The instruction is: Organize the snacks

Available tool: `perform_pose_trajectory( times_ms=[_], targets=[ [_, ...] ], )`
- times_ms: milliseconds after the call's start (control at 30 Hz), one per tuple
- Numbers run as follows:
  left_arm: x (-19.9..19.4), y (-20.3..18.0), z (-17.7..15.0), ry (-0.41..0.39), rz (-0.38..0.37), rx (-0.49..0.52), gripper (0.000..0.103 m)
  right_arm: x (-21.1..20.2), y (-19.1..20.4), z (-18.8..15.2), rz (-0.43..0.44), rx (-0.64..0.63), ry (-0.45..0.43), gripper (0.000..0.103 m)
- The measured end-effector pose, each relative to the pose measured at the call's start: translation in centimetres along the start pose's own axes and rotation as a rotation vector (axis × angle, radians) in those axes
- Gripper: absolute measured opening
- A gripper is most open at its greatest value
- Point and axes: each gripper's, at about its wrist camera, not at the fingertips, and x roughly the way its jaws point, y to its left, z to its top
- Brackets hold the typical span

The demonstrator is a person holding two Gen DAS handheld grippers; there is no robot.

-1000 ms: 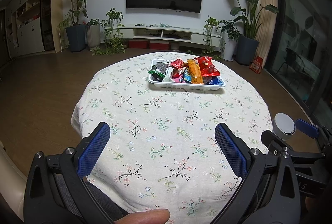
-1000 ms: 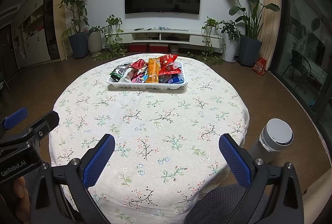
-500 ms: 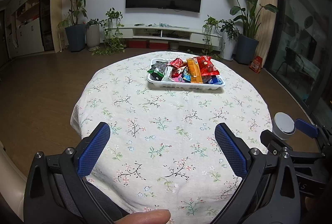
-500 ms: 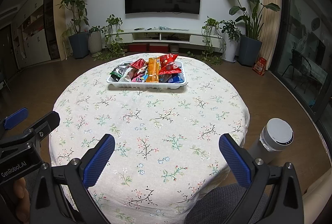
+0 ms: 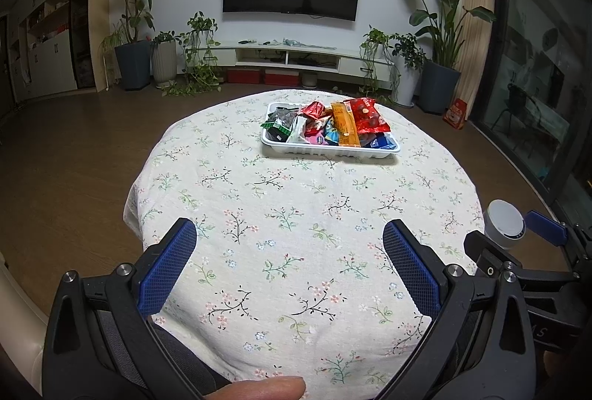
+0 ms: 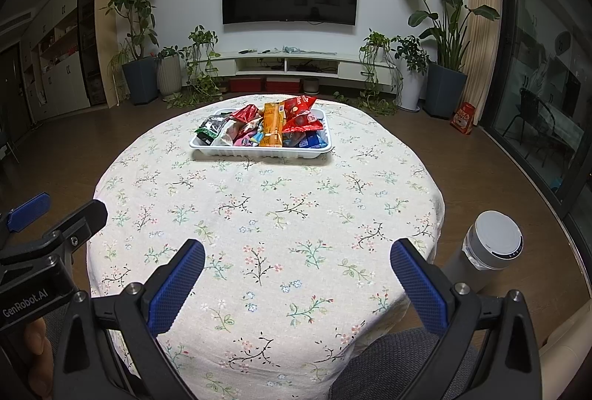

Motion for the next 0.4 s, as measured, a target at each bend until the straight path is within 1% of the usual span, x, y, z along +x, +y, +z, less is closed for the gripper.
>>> perform_pose_trajectory(
  times_ms=[200,300,400],
  targets=[
    [0.05,0.14,-0.26,0.003,-0.001,-0.006,0.102,0.01,0.00,0.00,0.000,0.001,0.001,0.103],
    [0.16,0.24,-0.25,0.002,0.012,-0.001,0.102,0.01,0.02,0.00,0.000,0.000,0.001,0.103],
    [0.37,0.53,-0.15,0.005,0.004,-0.005,0.102,0.03,-0.03,-0.08,0.002,0.001,0.005,0.103]
  ],
)
